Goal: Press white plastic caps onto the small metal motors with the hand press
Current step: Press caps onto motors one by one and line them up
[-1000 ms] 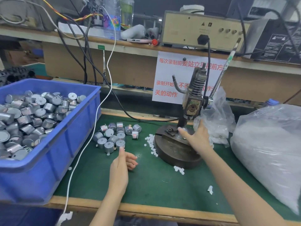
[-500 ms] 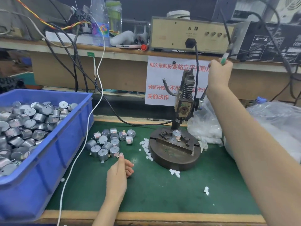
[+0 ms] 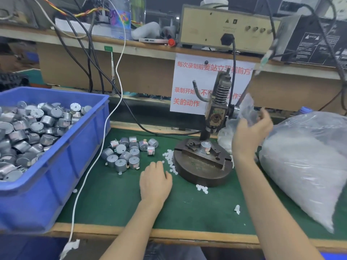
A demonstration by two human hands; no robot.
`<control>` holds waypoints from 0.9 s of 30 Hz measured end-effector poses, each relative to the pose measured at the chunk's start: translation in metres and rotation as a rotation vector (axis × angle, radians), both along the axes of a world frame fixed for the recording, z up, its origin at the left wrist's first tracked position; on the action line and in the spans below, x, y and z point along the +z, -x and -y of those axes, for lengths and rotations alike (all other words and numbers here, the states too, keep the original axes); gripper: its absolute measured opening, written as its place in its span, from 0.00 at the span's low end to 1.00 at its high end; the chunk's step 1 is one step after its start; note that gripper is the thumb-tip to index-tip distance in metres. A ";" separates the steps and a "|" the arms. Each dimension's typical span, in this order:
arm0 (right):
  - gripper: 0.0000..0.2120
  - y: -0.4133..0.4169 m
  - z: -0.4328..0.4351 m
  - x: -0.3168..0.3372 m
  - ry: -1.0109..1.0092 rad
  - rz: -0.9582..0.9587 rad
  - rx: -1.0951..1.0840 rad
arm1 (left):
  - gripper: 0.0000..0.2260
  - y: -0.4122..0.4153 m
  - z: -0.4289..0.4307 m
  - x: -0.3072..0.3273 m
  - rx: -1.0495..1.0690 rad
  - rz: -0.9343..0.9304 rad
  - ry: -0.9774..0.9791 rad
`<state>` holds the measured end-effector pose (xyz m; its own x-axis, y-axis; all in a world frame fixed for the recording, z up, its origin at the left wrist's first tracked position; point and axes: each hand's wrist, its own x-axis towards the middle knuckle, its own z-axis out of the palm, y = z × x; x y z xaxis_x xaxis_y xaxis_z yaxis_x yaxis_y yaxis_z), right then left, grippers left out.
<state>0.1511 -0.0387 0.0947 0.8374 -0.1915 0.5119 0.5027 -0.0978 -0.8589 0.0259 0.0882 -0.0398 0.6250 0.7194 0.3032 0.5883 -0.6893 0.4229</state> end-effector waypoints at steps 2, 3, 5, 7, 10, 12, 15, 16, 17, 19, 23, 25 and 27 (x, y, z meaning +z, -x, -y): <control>0.22 -0.007 -0.003 -0.035 0.301 -0.195 0.043 | 0.09 -0.005 -0.003 -0.006 -0.172 -0.041 -0.136; 0.23 -0.008 -0.006 -0.051 0.455 -0.283 0.106 | 0.11 -0.007 -0.004 -0.008 -0.238 -0.049 -0.165; 0.26 -0.008 -0.014 -0.075 0.699 -0.305 0.150 | 0.14 -0.008 -0.006 -0.012 -0.300 -0.046 -0.168; 0.28 -0.007 -0.024 -0.088 0.878 -0.161 0.094 | 0.14 -0.008 -0.006 -0.014 -0.313 -0.028 -0.168; 0.26 -0.005 -0.035 -0.093 1.022 -0.060 0.071 | 0.13 -0.007 -0.006 -0.015 -0.326 -0.006 -0.160; 0.20 -0.004 -0.035 -0.094 1.022 -0.019 0.046 | 0.12 -0.006 -0.006 -0.014 -0.334 0.001 -0.163; 0.18 -0.001 -0.027 -0.096 1.039 0.034 0.032 | 0.11 -0.003 -0.006 -0.014 -0.336 0.017 -0.163; 0.18 0.000 -0.024 -0.096 1.042 0.046 0.027 | 0.10 -0.002 -0.006 -0.014 -0.336 0.024 -0.160; 0.18 0.001 -0.020 -0.095 1.016 0.046 0.019 | 0.10 -0.002 -0.006 -0.014 -0.337 0.025 -0.158; 0.16 0.002 -0.009 -0.093 0.843 -0.006 -0.027 | 0.09 0.000 -0.005 -0.014 -0.350 0.024 -0.151; 0.17 -0.003 0.019 -0.093 0.542 -0.185 -0.178 | 0.08 0.000 -0.005 -0.014 -0.378 0.057 -0.136; 0.18 -0.008 0.033 -0.100 0.625 -0.263 -0.185 | 0.07 0.001 -0.004 -0.014 -0.387 0.063 -0.138; 0.19 -0.011 0.045 -0.110 0.691 -0.326 -0.166 | 0.08 0.001 -0.004 -0.014 -0.391 0.067 -0.141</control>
